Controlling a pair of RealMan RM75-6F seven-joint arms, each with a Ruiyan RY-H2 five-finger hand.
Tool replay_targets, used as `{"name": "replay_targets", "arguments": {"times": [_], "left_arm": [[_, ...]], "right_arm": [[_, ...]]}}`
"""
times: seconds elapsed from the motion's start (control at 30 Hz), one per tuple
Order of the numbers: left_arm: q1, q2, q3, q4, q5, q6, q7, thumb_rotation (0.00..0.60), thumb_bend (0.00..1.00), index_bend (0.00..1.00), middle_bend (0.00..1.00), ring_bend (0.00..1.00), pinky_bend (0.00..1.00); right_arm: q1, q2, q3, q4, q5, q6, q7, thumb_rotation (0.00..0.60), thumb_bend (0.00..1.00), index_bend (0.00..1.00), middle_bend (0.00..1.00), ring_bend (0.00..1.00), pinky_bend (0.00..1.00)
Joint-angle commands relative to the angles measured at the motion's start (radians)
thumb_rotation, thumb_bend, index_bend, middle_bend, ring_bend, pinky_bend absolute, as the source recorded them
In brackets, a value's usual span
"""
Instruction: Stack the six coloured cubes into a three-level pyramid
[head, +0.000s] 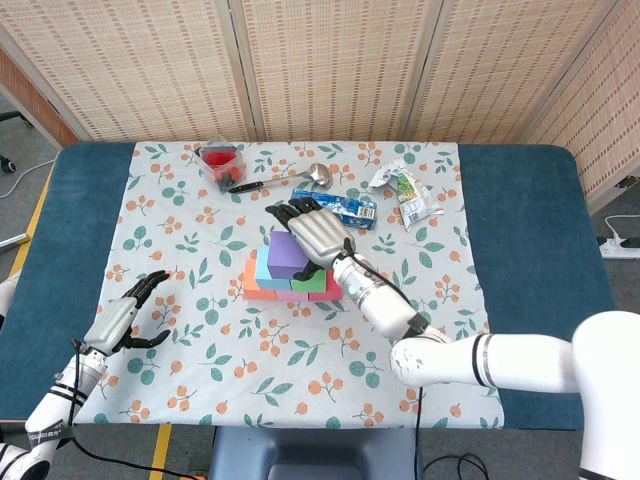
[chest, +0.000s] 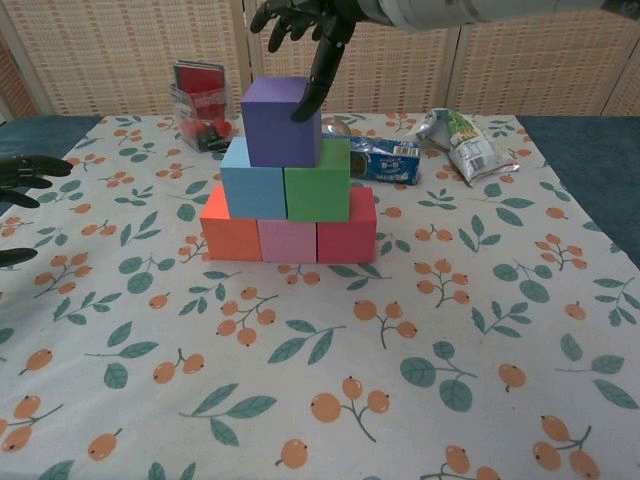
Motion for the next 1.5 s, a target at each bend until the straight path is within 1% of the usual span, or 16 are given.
{"name": "replay_targets", "arguments": {"times": [0.03, 0.17, 0.3, 0.43, 0.57, 0.7, 0.8, 0.87, 1.2, 1.4, 1.5], "left_arm": [[-0.008, 0.003, -0.005, -0.004, 0.009, 0.006, 0.020, 0.600, 0.31, 0.03, 0.00, 0.00, 0.13], [-0.021, -0.003, -0.016, -0.019, 0.028, 0.024, 0.040, 0.600, 0.31, 0.06, 0.00, 0.00, 0.13], [-0.049, -0.006, -0.019, -0.033, 0.037, -0.003, 0.052, 0.600, 0.31, 0.08, 0.00, 0.00, 0.13], [-0.078, -0.015, -0.024, -0.039, 0.005, -0.062, 0.090, 0.600, 0.31, 0.08, 0.00, 0.00, 0.13], [-0.102, -0.038, -0.030, -0.022, -0.056, -0.133, 0.128, 0.600, 0.31, 0.08, 0.00, 0.00, 0.12], [-0.116, -0.063, -0.033, -0.002, -0.096, -0.171, 0.170, 0.600, 0.31, 0.08, 0.00, 0.00, 0.11], [-0.113, -0.074, -0.039, -0.011, -0.102, -0.157, 0.176, 0.600, 0.31, 0.08, 0.00, 0.00, 0.11], [-0.113, -0.075, -0.044, -0.020, -0.095, -0.145, 0.167, 0.600, 0.31, 0.08, 0.00, 0.00, 0.10], [-0.154, -0.097, -0.077, -0.031, -0.107, -0.159, 0.194, 0.600, 0.31, 0.07, 0.00, 0.00, 0.07], [-0.163, -0.106, -0.077, -0.030, -0.104, -0.163, 0.206, 0.600, 0.31, 0.06, 0.00, 0.00, 0.04], [-0.180, -0.127, -0.071, -0.028, -0.088, -0.173, 0.228, 0.600, 0.31, 0.04, 0.00, 0.00, 0.02]], "right_arm": [[-0.089, 0.100, -0.001, -0.083, -0.053, 0.019, 0.073, 0.600, 0.00, 0.00, 0.08, 0.00, 0.00], [-0.195, 0.164, -0.017, -0.088, -0.110, 0.004, 0.185, 0.600, 0.00, 0.00, 0.08, 0.00, 0.00], [-0.278, 0.164, -0.039, -0.030, -0.183, -0.051, 0.290, 0.600, 0.00, 0.00, 0.08, 0.00, 0.00], [-0.326, 0.118, -0.058, 0.067, -0.257, -0.118, 0.370, 0.600, 0.00, 0.00, 0.08, 0.00, 0.00], [-0.345, 0.048, -0.076, 0.181, -0.314, -0.167, 0.408, 0.600, 0.00, 0.00, 0.08, 0.00, 0.00], [-0.351, -0.024, -0.081, 0.283, -0.362, -0.201, 0.433, 0.600, 0.00, 0.00, 0.08, 0.00, 0.00], [-0.352, -0.068, -0.072, 0.336, -0.394, -0.214, 0.456, 0.600, 0.00, 0.00, 0.08, 0.00, 0.00], [-0.348, -0.101, -0.056, 0.371, -0.414, -0.223, 0.478, 0.600, 0.00, 0.00, 0.08, 0.00, 0.00], [-0.295, -0.242, 0.023, 0.533, -0.482, -0.275, 0.561, 0.600, 0.00, 0.00, 0.08, 0.00, 0.00], [-0.282, -0.263, 0.045, 0.562, -0.497, -0.288, 0.586, 0.600, 0.00, 0.00, 0.08, 0.00, 0.00], [-0.272, -0.271, 0.062, 0.585, -0.507, -0.304, 0.606, 0.600, 0.00, 0.00, 0.08, 0.00, 0.00]]}}
